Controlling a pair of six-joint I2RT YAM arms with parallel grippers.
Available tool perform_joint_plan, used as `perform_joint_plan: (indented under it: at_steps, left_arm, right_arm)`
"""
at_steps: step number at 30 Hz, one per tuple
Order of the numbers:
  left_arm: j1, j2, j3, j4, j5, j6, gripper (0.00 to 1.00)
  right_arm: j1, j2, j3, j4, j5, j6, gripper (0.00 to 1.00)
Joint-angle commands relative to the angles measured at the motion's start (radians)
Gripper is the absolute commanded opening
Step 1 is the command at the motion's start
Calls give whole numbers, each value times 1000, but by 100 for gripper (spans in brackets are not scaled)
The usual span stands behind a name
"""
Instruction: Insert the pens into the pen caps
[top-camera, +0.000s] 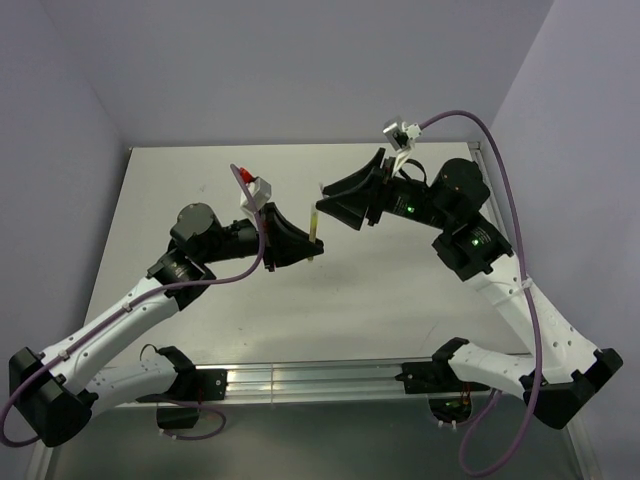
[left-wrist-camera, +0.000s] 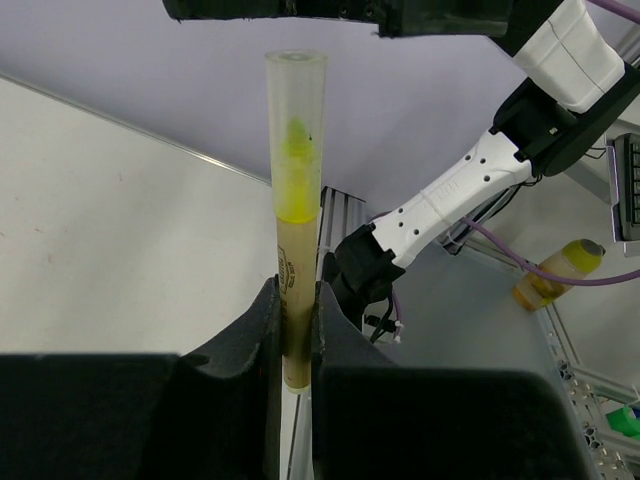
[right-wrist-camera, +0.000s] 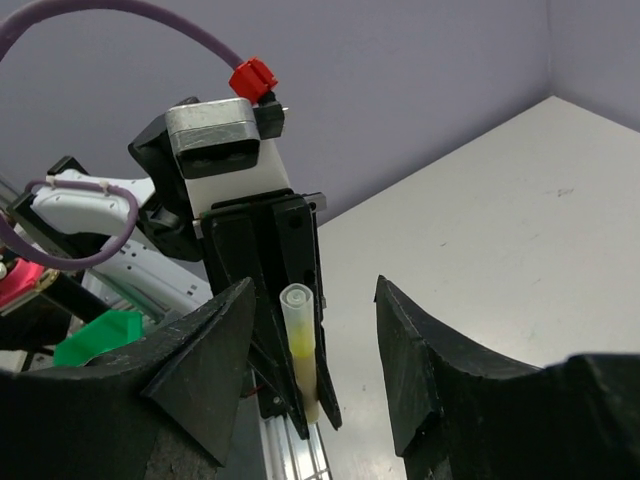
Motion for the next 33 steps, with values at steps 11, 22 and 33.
perform_joint_plan:
  at_steps: [11,22,33]
  left_arm:
    - [-1,4,27,38,24,1,0]
    - [0,7,24,45,14,-4,1]
    - [0,-1,24,38,-5,4,0]
  right_arm:
    - [93,64,100,-67,112,-87,56]
    - [137,74,106,-92,148,-102,43]
    - [162,66,84,-108,168,-115,7]
